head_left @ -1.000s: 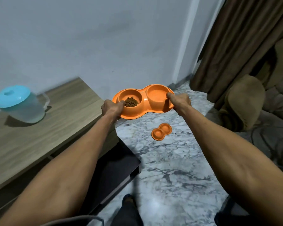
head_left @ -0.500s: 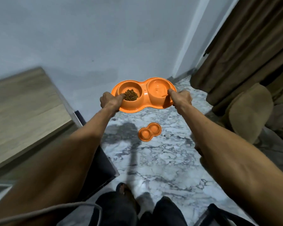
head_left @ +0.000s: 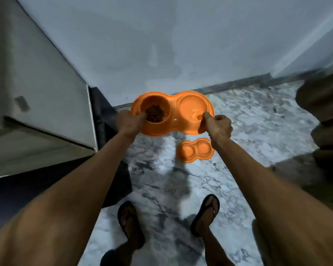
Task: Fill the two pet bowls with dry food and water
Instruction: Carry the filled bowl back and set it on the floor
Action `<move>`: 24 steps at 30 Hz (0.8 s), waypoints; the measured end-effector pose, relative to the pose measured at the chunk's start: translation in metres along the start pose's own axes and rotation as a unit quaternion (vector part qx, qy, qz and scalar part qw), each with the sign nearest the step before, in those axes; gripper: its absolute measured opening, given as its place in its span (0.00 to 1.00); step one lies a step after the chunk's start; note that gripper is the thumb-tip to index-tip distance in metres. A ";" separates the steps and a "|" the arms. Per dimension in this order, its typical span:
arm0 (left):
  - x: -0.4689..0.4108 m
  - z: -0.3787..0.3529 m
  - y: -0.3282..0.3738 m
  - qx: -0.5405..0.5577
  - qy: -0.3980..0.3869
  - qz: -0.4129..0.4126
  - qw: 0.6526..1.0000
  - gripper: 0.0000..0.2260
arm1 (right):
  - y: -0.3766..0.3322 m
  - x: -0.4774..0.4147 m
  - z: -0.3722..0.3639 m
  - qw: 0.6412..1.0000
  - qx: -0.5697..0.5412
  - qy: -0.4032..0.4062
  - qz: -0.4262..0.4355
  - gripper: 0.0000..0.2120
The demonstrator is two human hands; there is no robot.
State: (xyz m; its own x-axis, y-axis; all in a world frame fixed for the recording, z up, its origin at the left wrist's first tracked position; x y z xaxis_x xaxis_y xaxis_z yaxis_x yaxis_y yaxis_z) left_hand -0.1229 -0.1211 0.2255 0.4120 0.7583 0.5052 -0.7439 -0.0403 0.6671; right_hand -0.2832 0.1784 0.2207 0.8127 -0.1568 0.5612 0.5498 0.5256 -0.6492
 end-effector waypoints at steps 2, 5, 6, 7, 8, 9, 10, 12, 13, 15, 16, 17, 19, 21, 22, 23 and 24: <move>-0.037 -0.035 -0.039 0.014 0.015 0.029 0.999 0.15 | 0.024 -0.047 -0.035 1.000 0.012 -0.015 0.003 0.28; -0.094 -0.081 -0.093 0.030 0.050 0.044 0.997 0.15 | 0.061 -0.112 -0.087 0.999 0.037 -0.026 0.018 0.28; -0.110 -0.095 -0.113 0.027 0.060 0.051 0.997 0.15 | 0.076 -0.131 -0.106 0.998 0.037 -0.034 0.022 0.28; -0.129 -0.110 -0.135 0.024 0.071 0.055 0.996 0.15 | 0.092 -0.151 -0.125 0.998 0.044 -0.040 0.026 0.27; -0.147 -0.125 -0.156 0.021 0.080 0.059 0.995 0.16 | 0.109 -0.171 -0.145 0.997 0.055 -0.046 0.030 0.26; -0.164 -0.140 -0.178 0.018 0.086 0.067 0.994 0.16 | 0.127 -0.188 -0.164 0.997 0.058 -0.052 0.027 0.25; -0.179 -0.154 -0.200 0.018 0.092 0.077 0.993 0.16 | 0.145 -0.203 -0.182 0.996 0.057 -0.057 0.024 0.25; -0.209 -0.178 -0.239 0.018 0.097 0.092 0.991 0.16 | 0.178 -0.233 -0.217 0.995 0.070 -0.064 0.018 0.25; -0.224 -0.190 -0.258 0.021 0.095 0.095 0.991 0.16 | 0.194 -0.246 -0.234 0.994 0.080 -0.066 0.018 0.25; -0.252 -0.211 -0.298 0.034 0.081 0.111 0.990 0.16 | 0.228 -0.271 -0.268 0.992 0.099 -0.077 0.017 0.25; -0.264 -0.220 -0.318 0.040 0.075 0.120 0.989 0.16 | 0.242 -0.281 -0.283 0.990 0.111 -0.081 0.015 0.26; -0.275 -0.228 -0.336 0.043 0.069 0.127 0.989 0.16 | 0.256 -0.289 -0.296 0.989 0.121 -0.084 0.011 0.27; -0.290 -0.239 -0.363 0.038 0.069 0.136 0.988 0.15 | 0.278 -0.301 -0.320 0.985 0.144 -0.095 0.010 0.28; -0.301 -0.247 -0.385 0.040 0.070 0.147 0.986 0.15 | 0.296 -0.311 -0.342 0.981 0.161 -0.109 0.010 0.29; -0.307 -0.251 -0.395 0.046 0.069 0.155 0.985 0.15 | 0.304 -0.317 -0.353 0.980 0.161 -0.113 0.011 0.30; -0.311 -0.253 -0.403 0.050 0.067 0.159 0.984 0.15 | 0.309 -0.319 -0.360 0.981 0.159 -0.114 0.010 0.31; -0.314 -0.255 -0.410 0.053 0.066 0.165 0.983 0.16 | 0.313 -0.322 -0.365 0.980 0.158 -0.117 0.011 0.31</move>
State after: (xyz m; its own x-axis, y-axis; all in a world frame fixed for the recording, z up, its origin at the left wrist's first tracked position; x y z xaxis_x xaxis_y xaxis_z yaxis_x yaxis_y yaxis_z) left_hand -0.0819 -0.1769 -0.3463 0.0801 0.7704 0.6326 -0.7642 -0.3600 0.5352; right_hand -0.3021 0.0877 -0.3503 0.7370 0.0332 0.6751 0.4153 0.7658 -0.4910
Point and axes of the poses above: each hand's wrist, its own x-axis away from the middle knuckle, its own z-axis out of the back of the hand, y = z × x, the point moved 10 cm from there along -x, towards the middle knuckle, and after that the axes turned 2 degrees about -y, right-handed, at the moved point
